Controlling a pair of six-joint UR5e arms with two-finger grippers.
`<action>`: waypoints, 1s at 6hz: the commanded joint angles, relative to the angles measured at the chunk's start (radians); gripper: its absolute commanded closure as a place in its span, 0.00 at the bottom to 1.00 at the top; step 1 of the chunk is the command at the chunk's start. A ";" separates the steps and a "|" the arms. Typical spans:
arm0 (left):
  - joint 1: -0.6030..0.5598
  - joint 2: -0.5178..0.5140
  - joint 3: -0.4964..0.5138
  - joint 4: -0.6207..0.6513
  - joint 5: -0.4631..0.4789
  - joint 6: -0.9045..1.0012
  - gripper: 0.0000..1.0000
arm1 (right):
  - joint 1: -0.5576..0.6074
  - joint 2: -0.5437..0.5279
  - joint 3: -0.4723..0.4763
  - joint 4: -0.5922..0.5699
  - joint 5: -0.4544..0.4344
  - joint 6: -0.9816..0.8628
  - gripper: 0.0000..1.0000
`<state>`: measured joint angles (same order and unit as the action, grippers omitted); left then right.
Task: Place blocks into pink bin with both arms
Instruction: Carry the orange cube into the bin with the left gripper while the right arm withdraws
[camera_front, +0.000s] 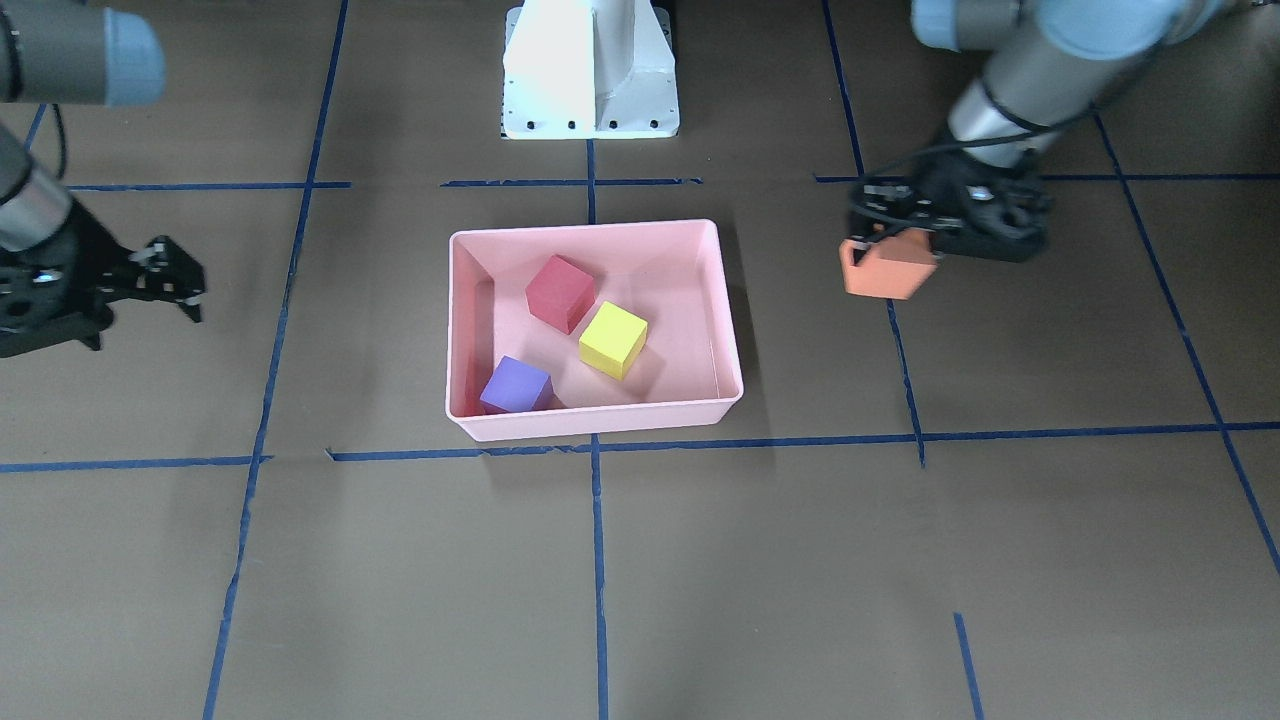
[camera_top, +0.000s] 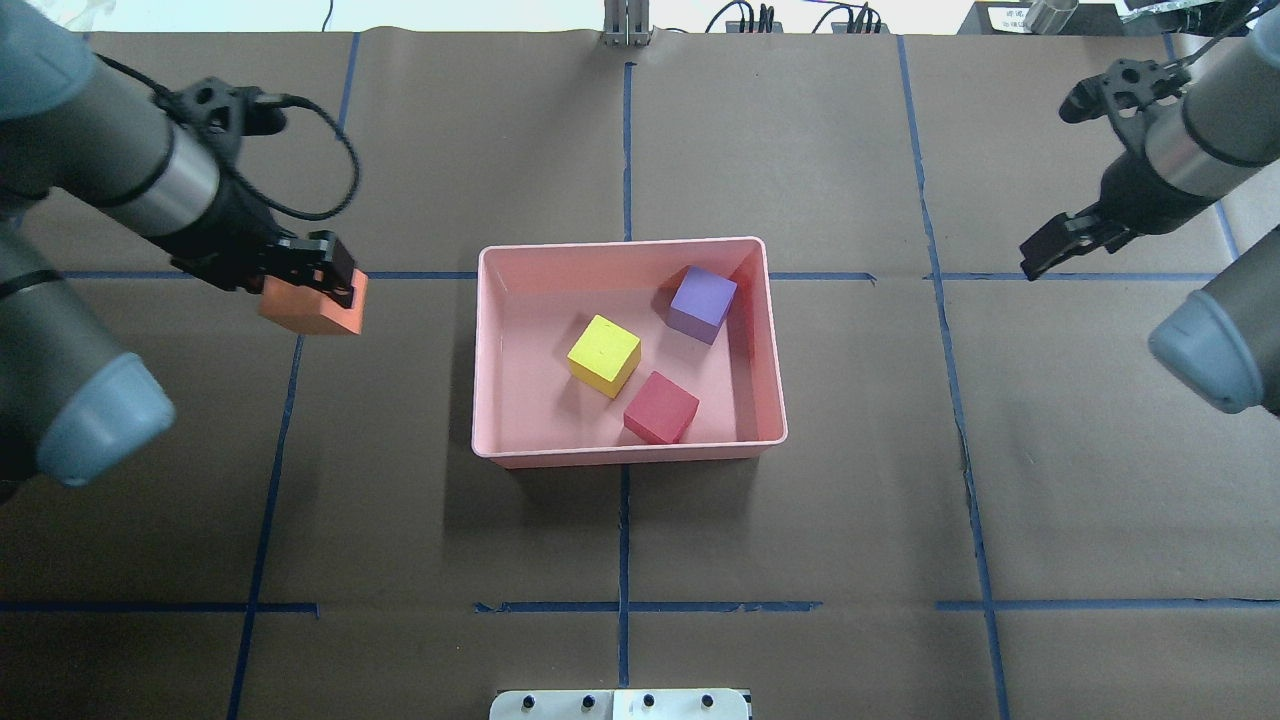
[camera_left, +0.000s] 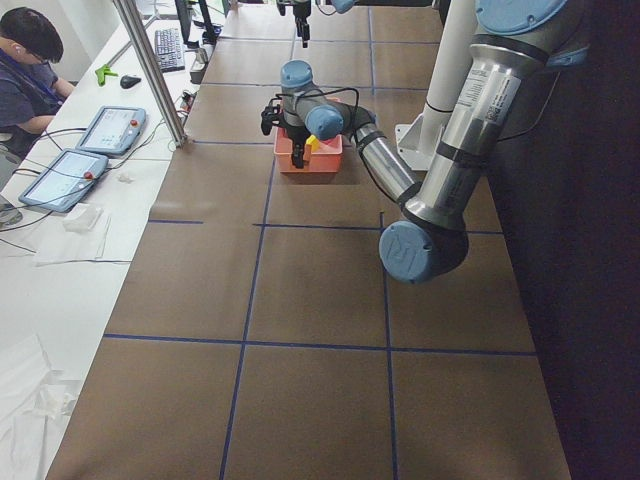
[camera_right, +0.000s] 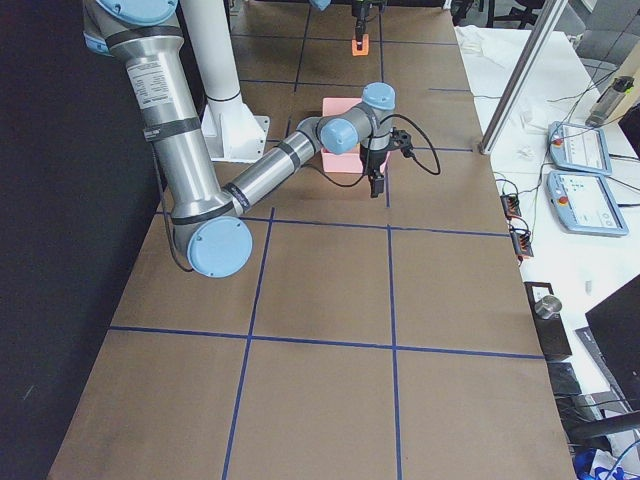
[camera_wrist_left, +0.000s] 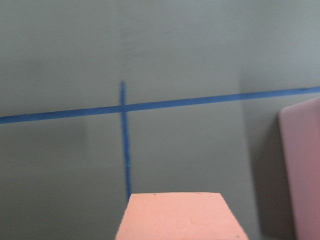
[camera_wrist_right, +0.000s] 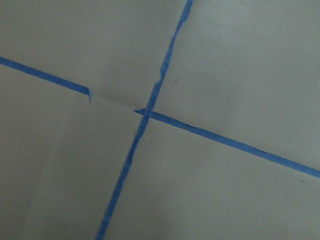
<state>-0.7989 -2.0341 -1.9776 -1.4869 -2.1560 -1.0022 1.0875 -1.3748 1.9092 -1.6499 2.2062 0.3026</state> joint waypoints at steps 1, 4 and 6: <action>0.183 -0.256 0.139 0.043 0.146 -0.253 0.57 | 0.138 -0.105 -0.001 0.002 0.066 -0.239 0.00; 0.210 -0.275 0.186 0.043 0.246 -0.300 0.00 | 0.213 -0.197 0.002 0.007 0.087 -0.373 0.00; 0.189 -0.116 0.053 0.045 0.239 -0.113 0.00 | 0.319 -0.291 -0.001 0.005 0.095 -0.539 0.00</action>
<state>-0.5975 -2.2324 -1.8572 -1.4430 -1.9160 -1.2175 1.3521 -1.6161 1.9096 -1.6433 2.2975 -0.1512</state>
